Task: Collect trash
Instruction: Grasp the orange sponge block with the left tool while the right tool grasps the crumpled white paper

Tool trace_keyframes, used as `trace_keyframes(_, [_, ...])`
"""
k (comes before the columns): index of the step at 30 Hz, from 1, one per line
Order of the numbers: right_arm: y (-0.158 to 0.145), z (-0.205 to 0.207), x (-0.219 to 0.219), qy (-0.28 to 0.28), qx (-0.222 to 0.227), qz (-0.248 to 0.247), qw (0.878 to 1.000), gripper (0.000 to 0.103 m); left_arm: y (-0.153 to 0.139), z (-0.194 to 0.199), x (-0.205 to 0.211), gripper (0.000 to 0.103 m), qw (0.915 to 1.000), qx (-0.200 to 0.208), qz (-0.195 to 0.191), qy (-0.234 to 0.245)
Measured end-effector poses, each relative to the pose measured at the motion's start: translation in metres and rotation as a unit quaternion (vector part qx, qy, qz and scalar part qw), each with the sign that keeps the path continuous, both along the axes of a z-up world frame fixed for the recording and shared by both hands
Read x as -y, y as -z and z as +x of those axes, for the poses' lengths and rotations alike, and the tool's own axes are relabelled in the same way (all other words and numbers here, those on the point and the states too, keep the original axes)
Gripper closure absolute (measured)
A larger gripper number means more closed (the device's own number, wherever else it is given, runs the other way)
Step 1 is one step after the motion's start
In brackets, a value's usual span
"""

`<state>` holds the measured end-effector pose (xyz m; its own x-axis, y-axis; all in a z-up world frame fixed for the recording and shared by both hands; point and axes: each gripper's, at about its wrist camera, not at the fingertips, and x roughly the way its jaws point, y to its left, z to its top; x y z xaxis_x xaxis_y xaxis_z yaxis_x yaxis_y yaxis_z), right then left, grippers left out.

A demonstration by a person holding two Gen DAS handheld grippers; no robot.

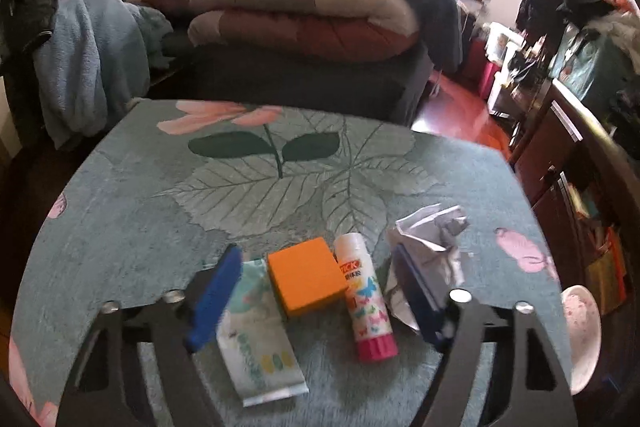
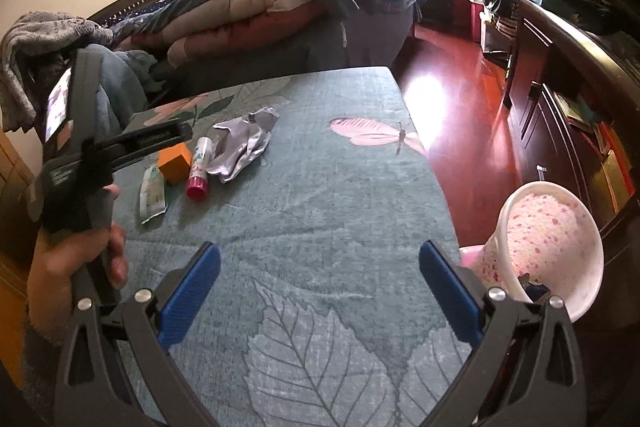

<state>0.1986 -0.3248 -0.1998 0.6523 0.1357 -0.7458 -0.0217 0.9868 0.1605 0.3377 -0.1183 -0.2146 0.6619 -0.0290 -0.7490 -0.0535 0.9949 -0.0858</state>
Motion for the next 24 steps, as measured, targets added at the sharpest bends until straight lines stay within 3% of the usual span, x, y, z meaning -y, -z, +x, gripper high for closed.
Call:
trace_keyframes(5, [0.002,0.009,-0.004,-0.004,0.0,-0.005,1.0,0.003,0.009,0.008,0.004,0.034,1.0,-0.006,-0.007,0.001])
trace_keyframes(7, [0.002,0.013,-0.008,-0.008,0.0,-0.007,1.0,0.003,0.012,0.01,0.004,0.053,1.0,-0.007,0.003,-0.003])
trace_keyframes(9, [0.001,0.019,-0.014,-0.012,0.006,-0.01,1.0,0.003,0.013,0.009,-0.001,0.065,1.0,-0.001,0.005,-0.008])
trace_keyframes(13, [-0.001,0.039,-0.028,-0.024,0.012,-0.008,1.0,0.003,0.005,0.005,-0.015,0.065,0.9995,0.014,-0.029,-0.006])
trace_keyframes(24, [0.011,0.136,-0.078,-0.028,0.007,-0.003,1.0,0.003,-0.029,-0.01,-0.06,0.065,0.9981,0.056,-0.011,-0.022])
